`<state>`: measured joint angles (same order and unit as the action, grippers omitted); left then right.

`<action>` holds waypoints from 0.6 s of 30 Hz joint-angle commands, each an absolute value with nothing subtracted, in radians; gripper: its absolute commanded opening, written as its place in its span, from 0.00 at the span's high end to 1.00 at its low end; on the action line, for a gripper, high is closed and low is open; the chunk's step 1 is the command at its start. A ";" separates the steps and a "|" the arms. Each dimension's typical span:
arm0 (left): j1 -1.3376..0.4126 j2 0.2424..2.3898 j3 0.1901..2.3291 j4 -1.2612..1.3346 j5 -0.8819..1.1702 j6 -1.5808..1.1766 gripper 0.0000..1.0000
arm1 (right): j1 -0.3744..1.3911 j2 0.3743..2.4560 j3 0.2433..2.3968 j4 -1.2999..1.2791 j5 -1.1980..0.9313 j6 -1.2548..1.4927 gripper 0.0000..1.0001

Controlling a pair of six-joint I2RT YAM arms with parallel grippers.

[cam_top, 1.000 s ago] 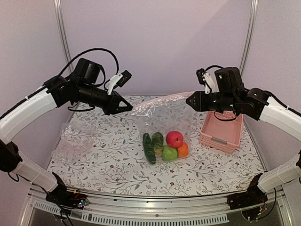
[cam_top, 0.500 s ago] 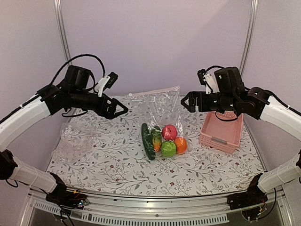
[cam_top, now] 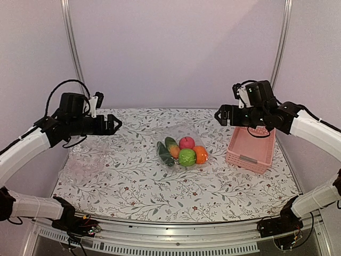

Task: Place the food in the zip-top bag and seal the zipper
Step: Place the zipper food storage bag at the center of the board, then reset both arms

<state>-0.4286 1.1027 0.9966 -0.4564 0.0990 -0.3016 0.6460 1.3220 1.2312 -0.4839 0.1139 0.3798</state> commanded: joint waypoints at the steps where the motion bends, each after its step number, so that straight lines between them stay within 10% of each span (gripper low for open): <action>1: -0.335 1.069 0.905 -0.348 -0.059 -0.388 0.00 | 0.537 1.324 1.136 -0.412 0.085 0.396 0.01; 18: -0.020 0.816 0.506 0.050 -0.180 -0.287 0.00 | 0.156 1.143 0.765 -0.114 0.140 0.313 0.01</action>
<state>-0.0349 0.8333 0.5739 -0.1406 -0.1314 -0.3386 0.1719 1.2152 0.8425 -0.2539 0.0757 0.3679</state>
